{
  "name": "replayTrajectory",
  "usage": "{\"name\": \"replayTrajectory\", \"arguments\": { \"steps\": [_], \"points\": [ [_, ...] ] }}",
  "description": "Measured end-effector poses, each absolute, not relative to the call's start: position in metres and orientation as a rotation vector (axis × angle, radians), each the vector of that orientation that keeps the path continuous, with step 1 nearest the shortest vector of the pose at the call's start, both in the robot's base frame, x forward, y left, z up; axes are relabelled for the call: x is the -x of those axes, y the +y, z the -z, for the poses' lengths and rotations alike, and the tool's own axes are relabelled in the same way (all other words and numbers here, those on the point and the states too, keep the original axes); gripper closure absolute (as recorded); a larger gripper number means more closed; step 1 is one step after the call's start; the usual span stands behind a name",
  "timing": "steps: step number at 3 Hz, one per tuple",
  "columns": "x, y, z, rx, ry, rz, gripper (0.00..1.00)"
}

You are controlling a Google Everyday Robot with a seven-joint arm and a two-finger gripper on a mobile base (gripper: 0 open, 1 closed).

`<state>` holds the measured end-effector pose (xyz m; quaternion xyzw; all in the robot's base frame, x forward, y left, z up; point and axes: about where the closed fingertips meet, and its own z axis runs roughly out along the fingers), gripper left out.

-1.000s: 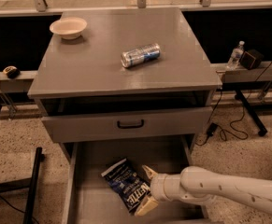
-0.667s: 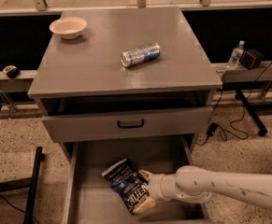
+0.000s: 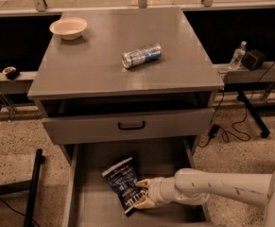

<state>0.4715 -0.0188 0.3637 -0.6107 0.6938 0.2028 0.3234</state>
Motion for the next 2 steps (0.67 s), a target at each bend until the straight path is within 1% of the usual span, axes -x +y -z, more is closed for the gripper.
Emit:
{"name": "replayTrajectory", "arguments": {
  "steps": [1,2],
  "points": [
    [-0.471,-0.019,-0.367,1.602,1.820,-0.532,0.86],
    [-0.477,-0.005,-0.376,1.563,1.714,-0.599,1.00]
  ]
}}
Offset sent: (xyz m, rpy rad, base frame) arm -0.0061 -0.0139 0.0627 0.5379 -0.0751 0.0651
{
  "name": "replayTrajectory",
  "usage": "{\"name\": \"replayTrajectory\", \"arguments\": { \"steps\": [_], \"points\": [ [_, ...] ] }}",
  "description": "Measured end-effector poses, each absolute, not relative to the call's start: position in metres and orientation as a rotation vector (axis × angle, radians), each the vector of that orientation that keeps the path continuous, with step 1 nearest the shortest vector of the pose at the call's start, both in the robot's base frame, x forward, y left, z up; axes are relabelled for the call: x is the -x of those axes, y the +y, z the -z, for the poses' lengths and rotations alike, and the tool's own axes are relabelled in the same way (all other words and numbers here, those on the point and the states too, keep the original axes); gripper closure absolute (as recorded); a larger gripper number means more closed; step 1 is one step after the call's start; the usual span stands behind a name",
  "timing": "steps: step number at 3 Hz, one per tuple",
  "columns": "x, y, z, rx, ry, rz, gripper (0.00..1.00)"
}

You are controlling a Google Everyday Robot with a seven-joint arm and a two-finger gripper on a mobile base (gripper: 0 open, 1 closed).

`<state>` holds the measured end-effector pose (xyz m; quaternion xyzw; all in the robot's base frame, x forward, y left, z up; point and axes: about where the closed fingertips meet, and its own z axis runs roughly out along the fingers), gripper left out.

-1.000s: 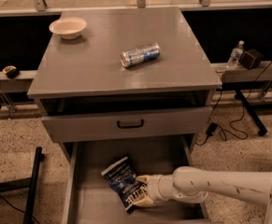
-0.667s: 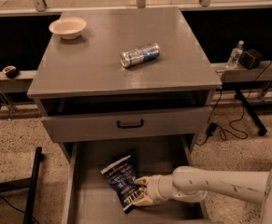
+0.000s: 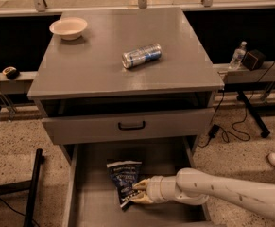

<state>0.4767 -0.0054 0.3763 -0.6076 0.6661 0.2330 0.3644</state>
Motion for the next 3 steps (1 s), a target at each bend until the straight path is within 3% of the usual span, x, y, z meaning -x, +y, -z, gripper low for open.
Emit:
{"name": "replayTrajectory", "arguments": {
  "steps": [2,3],
  "points": [
    [-0.442,0.002,-0.519,1.459,1.196,-0.676,1.00],
    [-0.407,-0.034,-0.597,1.468,1.116,-0.556,1.00]
  ]
}}
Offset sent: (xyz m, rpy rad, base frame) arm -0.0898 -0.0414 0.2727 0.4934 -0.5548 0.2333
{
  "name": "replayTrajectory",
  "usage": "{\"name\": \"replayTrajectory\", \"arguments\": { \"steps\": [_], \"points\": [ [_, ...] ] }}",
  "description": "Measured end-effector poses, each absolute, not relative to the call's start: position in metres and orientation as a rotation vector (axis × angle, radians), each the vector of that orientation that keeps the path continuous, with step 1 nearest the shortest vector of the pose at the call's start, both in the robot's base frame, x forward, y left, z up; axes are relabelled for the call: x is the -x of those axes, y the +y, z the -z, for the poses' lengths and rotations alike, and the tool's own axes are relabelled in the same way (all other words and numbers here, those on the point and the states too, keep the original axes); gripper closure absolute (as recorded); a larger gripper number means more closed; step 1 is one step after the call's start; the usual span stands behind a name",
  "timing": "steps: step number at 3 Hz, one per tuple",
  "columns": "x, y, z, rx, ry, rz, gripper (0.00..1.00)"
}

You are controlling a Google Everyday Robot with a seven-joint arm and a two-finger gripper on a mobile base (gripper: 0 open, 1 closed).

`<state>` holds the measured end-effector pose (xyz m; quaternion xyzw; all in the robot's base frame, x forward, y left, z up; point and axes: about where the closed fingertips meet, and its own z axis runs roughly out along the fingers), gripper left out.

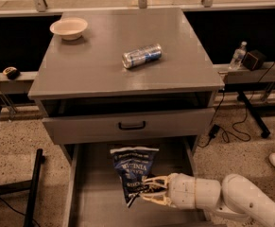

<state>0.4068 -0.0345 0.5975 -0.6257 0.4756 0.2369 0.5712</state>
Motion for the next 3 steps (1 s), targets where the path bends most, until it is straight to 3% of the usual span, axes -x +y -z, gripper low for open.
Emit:
{"name": "replayTrajectory", "arguments": {
  "steps": [2,3],
  "points": [
    [-0.419,-0.038,-0.619,1.443,1.110,-0.509,1.00],
    [-0.442,-0.071,-0.723,1.356,0.988,-0.374,1.00]
  ]
}}
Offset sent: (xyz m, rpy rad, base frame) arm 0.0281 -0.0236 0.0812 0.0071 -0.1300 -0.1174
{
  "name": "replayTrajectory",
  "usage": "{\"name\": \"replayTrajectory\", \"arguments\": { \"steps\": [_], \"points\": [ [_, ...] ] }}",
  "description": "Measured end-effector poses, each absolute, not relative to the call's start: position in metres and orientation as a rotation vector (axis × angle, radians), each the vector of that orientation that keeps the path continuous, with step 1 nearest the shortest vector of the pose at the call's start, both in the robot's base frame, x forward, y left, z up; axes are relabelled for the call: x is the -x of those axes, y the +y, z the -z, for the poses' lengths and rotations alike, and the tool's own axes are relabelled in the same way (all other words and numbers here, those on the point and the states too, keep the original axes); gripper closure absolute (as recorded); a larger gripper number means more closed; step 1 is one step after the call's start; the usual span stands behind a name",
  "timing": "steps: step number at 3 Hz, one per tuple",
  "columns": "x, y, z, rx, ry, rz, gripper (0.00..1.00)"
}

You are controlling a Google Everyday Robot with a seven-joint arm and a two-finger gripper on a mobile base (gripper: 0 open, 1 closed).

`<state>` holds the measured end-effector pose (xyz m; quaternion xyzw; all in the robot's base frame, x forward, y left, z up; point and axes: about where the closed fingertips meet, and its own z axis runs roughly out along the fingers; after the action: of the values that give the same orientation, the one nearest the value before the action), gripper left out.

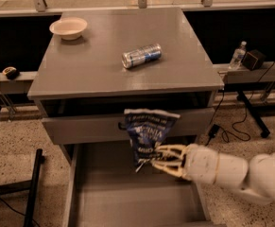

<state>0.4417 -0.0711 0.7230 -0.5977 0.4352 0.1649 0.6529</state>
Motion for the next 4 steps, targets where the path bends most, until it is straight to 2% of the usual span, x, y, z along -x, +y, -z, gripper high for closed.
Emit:
{"name": "replayTrajectory", "arguments": {
  "steps": [1,2,4],
  "points": [
    [-0.464,-0.102,-0.804,1.312,0.927,-0.299,1.00],
    [-0.464,-0.102,-0.804,1.312,0.927,-0.299,1.00],
    [-0.470,-0.106,-0.890,1.155,0.755,-0.240,1.00]
  ]
}}
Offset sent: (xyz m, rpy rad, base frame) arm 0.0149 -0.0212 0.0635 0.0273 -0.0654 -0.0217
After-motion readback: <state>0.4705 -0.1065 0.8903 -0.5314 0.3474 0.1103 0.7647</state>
